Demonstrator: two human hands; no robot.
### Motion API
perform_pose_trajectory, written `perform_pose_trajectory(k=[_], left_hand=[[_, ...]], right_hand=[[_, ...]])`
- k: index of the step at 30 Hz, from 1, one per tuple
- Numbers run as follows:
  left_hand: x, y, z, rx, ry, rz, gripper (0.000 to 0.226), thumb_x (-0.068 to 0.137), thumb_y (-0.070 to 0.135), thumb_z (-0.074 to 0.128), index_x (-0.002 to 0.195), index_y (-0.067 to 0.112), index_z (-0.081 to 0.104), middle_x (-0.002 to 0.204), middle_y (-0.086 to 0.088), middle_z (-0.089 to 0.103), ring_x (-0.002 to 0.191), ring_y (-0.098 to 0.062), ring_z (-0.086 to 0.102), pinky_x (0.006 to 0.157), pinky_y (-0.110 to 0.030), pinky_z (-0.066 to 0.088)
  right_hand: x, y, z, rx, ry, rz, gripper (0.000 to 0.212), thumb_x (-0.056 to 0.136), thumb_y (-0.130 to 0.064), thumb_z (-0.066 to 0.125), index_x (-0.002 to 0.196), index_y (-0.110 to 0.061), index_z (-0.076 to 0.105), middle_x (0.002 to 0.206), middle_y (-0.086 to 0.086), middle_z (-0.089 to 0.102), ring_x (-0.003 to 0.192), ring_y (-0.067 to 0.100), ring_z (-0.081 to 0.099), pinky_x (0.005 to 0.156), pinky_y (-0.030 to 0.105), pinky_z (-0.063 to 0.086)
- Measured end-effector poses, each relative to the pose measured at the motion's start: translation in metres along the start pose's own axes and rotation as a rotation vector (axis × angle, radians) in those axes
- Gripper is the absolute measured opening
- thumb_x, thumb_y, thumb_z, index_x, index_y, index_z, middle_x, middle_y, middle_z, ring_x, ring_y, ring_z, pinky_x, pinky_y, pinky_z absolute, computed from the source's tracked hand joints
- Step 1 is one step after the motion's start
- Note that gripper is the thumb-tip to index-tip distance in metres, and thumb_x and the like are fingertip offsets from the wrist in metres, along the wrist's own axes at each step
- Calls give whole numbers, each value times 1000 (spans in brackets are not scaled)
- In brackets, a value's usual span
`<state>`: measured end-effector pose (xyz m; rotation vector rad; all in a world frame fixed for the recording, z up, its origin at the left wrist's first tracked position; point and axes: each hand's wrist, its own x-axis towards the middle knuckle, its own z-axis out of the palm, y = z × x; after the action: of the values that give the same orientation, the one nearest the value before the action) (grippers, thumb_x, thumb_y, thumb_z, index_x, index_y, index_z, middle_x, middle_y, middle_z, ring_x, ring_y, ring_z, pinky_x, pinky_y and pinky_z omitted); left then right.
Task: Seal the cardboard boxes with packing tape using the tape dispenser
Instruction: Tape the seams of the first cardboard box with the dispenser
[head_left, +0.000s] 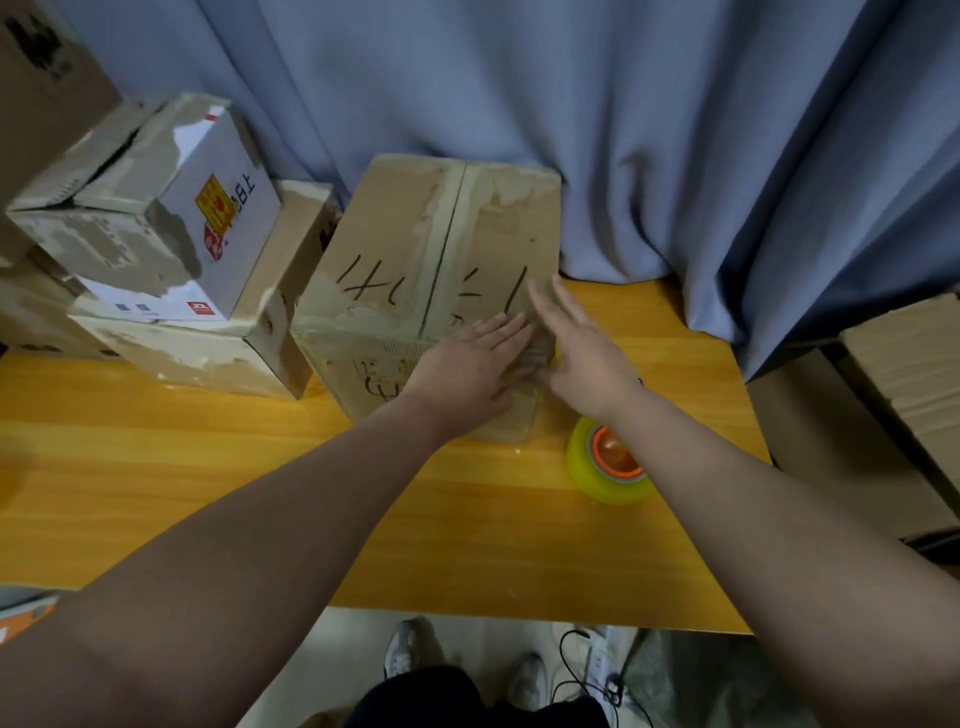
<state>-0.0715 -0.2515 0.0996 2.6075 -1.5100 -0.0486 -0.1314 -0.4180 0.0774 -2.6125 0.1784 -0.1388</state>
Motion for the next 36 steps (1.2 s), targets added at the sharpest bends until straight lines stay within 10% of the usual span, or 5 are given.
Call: perform_pose_trajectory(k=[6,13,24,28,36], left_hand=[[-4,2,-5,-142,62,-65,66,94,32,52,150,17,19,155,-4,29,143,-19,24,111,-26,21],[-22,-54,-1,123,6,14,64,101,36,37,151,26,-2,158,5,-8,145,-9,-4,110,-21,-8],[-75,-179,-21,59,-25,-120,69,97,28,49,145,28,0,156,9,4,145,-15,13,117,-36,19],[-78,-193,-20,32,-33,89,78,88,71,23,147,24,8,153,6,5,145,-14,6,116,-33,0],[-43,-211,-20,-218,-12,131,65,89,66,6,143,32,17,154,8,10,143,-10,4,116,-37,4]], right_hand=[[-3,2,8,-368,190,-289,50,78,-18,68,123,4,60,128,22,59,119,35,57,102,47,36],[-5,9,26,-374,323,-360,48,88,-29,45,118,2,65,122,18,64,114,31,61,93,43,51],[-16,-5,29,-170,218,-66,76,79,-24,74,144,-7,39,151,9,34,141,19,25,110,48,36],[-24,-50,32,-400,143,-10,85,88,-71,36,151,-17,18,157,2,10,147,19,5,119,45,-2],[68,-169,71,-448,-46,122,54,103,-46,8,153,-29,5,162,1,-5,148,18,-10,117,46,-14]])
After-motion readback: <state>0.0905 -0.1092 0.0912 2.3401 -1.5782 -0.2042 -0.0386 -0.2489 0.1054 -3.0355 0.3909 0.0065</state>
